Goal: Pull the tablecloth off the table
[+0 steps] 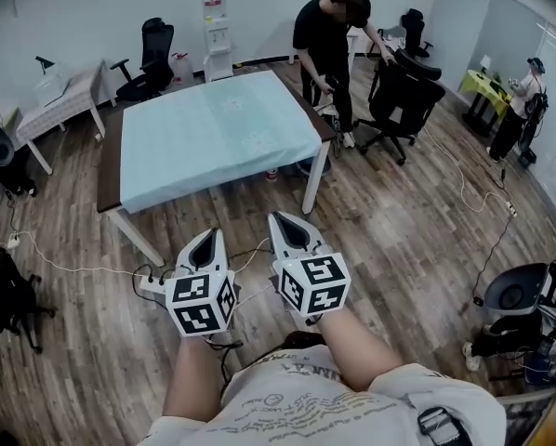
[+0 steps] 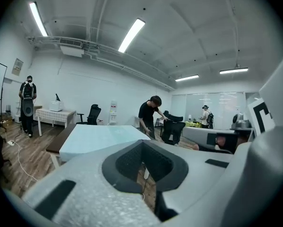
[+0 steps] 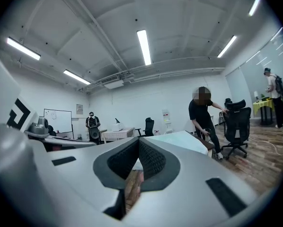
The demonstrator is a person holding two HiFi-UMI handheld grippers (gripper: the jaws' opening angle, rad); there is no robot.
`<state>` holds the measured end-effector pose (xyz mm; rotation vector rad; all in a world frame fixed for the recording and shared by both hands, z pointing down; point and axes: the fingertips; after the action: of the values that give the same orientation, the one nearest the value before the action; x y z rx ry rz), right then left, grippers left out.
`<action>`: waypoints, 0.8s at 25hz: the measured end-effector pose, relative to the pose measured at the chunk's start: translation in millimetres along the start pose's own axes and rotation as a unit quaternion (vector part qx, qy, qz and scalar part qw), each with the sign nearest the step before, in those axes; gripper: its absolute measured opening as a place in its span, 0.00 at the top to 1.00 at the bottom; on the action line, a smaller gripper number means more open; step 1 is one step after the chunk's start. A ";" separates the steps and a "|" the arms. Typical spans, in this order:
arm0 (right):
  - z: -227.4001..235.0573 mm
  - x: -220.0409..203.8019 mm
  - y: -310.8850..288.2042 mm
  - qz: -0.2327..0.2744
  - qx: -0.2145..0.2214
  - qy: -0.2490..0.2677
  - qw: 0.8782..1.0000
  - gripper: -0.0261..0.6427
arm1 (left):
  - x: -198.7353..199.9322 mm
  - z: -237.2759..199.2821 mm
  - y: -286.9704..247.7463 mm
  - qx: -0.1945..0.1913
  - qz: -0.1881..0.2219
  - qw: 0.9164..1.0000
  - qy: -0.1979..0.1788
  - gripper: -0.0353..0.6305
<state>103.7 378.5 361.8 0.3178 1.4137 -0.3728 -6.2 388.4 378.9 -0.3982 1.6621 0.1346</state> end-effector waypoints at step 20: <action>-16.6 -19.7 -115.1 -0.015 0.035 0.002 0.999 0.94 | -1.2 -85.4 -59.1 0.029 -0.017 0.999 -0.002 0.93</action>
<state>36.6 283.2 379.9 0.3556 1.4118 -0.4475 -66.5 306.6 400.1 -0.3822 1.6516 0.0622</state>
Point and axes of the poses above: the fingertips, and each gripper's own axes: y backward along the fingers, z to its right, x out of its top, and after that the axes turned 3 degrees about z, right-handed
